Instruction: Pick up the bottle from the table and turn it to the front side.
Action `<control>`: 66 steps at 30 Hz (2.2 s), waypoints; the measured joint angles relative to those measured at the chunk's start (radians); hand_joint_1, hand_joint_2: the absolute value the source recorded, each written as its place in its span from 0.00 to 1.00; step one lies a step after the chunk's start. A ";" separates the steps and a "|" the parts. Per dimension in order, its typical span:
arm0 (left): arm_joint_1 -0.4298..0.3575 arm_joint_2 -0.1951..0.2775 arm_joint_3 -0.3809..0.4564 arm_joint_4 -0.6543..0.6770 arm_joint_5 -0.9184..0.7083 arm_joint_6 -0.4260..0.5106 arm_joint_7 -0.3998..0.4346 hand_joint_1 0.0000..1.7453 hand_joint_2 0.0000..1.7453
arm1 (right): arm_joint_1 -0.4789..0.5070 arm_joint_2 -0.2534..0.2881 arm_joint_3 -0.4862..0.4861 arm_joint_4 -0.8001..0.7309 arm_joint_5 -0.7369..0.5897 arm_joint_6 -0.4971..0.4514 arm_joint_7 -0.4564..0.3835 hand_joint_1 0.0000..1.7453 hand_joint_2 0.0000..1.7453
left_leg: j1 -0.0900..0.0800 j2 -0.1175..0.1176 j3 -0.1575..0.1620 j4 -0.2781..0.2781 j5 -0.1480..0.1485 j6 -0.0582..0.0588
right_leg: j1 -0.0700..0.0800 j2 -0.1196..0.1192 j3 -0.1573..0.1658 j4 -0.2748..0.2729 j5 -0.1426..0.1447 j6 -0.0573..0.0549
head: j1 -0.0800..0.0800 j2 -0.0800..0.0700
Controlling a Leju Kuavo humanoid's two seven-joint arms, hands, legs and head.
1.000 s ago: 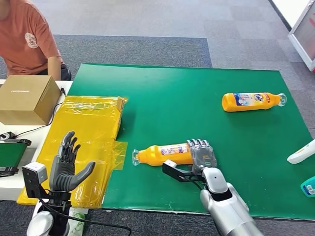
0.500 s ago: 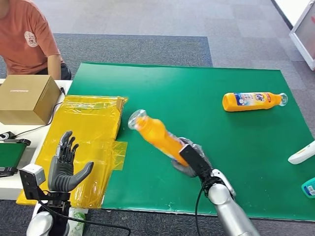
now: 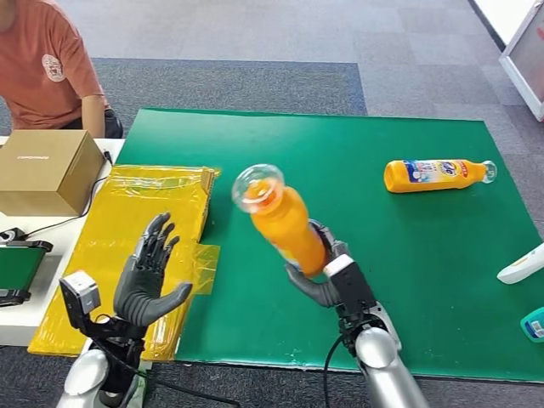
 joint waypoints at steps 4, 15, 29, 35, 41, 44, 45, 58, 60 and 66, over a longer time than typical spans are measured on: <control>-0.075 0.013 -0.110 0.016 0.018 -0.079 0.039 0.00 1.00 | -0.014 0.022 0.091 0.044 0.072 -0.032 -0.013 1.00 1.00 | 0.000 0.000 0.000 0.000 0.000 0.000 | 0.000 0.000 0.000 0.000 0.000 0.000 | 0.000 0.000; -0.261 0.066 -0.290 0.067 0.023 -0.100 0.114 0.00 1.00 | -0.071 0.064 0.207 0.197 0.104 -0.069 -0.027 1.00 1.00 | 0.000 0.000 0.000 0.000 0.000 0.000 | 0.000 0.000 0.000 0.000 0.000 0.000 | 0.000 0.000; -0.331 0.119 -0.360 0.104 -0.066 -0.060 0.134 1.00 1.00 | -0.075 0.064 0.232 0.222 0.088 -0.080 -0.006 1.00 1.00 | 0.000 0.000 0.000 0.000 0.000 0.000 | 0.000 0.000 0.000 0.000 0.000 0.000 | 0.000 0.000; -0.377 0.145 -0.384 0.113 -0.093 -0.071 0.167 1.00 1.00 | -0.075 0.060 0.232 0.217 0.109 -0.102 0.000 0.55 1.00 | 0.000 0.000 0.000 0.000 0.000 0.000 | 0.000 0.000 0.000 0.000 0.000 0.000 | 0.000 0.000; -0.379 0.158 -0.390 0.116 -0.158 0.008 0.145 1.00 1.00 | -0.078 0.059 0.233 0.204 0.118 -0.110 0.013 0.00 1.00 | 0.000 0.000 0.000 0.000 0.000 0.000 | 0.000 0.000 0.000 0.001 0.000 0.000 | 0.000 0.000; -0.339 0.150 -0.384 0.092 -0.391 0.207 0.111 1.00 1.00 | -0.078 0.057 0.225 0.193 0.113 -0.126 0.037 0.00 1.00 | 0.000 0.000 -0.001 0.000 0.000 0.000 | 0.000 0.000 0.000 0.000 0.000 0.000 | 0.000 0.000; -0.323 0.144 -0.378 0.076 -0.497 0.295 0.104 1.00 1.00 | -0.074 0.056 0.217 0.188 0.112 -0.132 0.044 0.00 1.00 | 0.000 0.000 -0.001 0.000 0.000 0.000 | 0.000 0.000 0.000 0.000 0.000 0.000 | 0.000 0.000; -0.216 0.121 -0.270 0.040 -1.391 0.859 0.249 1.00 1.00 | -0.063 0.044 0.028 0.084 0.090 -0.213 0.064 0.00 1.00 | 0.000 0.000 -0.001 0.000 0.000 0.000 | 0.000 0.000 0.000 0.000 0.000 0.000 | 0.000 0.000; -0.215 0.118 -0.259 0.063 -1.412 0.861 0.263 1.00 1.00 | -0.063 0.044 0.012 0.063 0.083 -0.218 0.056 0.00 1.00 | 0.000 0.000 -0.001 0.000 0.000 0.000 | 0.000 0.000 0.000 0.000 0.000 0.000 | 0.000 0.000; -0.236 0.107 -0.224 0.332 -1.431 0.893 0.233 1.00 1.00 | -0.060 0.036 -0.012 -0.075 0.014 -0.242 0.012 0.00 1.00 | 0.000 0.000 -0.001 0.000 0.000 0.000 | -0.001 0.000 -0.001 0.000 0.000 0.000 | 0.000 0.000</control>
